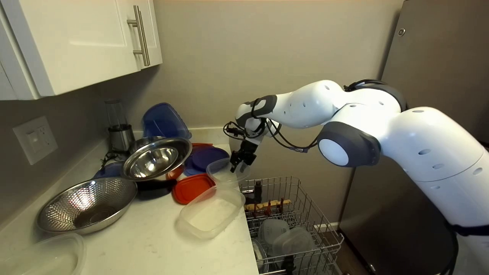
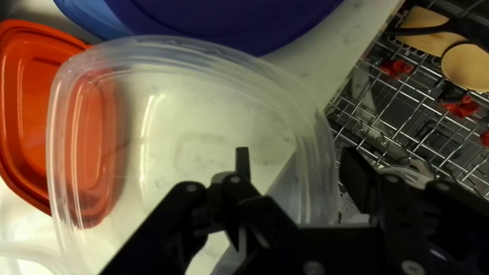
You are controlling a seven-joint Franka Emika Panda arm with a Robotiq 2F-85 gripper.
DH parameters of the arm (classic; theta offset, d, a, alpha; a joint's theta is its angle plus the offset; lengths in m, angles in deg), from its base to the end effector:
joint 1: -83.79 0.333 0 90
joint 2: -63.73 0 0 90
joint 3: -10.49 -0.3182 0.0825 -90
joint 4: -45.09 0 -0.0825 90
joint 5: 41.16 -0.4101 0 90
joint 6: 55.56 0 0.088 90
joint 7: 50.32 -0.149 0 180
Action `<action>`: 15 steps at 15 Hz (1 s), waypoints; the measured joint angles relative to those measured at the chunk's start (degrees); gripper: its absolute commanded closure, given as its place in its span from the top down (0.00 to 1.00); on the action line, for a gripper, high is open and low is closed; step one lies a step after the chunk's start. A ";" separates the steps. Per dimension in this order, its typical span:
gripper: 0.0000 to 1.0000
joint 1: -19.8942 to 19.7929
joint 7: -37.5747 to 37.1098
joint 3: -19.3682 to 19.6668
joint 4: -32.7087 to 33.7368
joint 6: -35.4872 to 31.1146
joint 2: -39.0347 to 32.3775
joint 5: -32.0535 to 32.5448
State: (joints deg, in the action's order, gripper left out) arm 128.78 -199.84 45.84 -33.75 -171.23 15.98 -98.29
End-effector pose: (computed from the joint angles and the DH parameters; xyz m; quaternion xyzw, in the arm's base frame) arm 0.7081 0.2937 0.2300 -0.1930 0.9565 0.2164 0.0324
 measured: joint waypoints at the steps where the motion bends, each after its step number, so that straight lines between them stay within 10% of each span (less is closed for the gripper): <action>1: 0.98 0.10 0.00 0.28 0.00 0.00 0.00 -0.24; 15: 1.00 9.93 0.00 12.55 -0.02 0.01 2.85 -1.27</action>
State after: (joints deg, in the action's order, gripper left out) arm 138.71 -199.84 58.38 -33.77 -171.22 18.83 -99.56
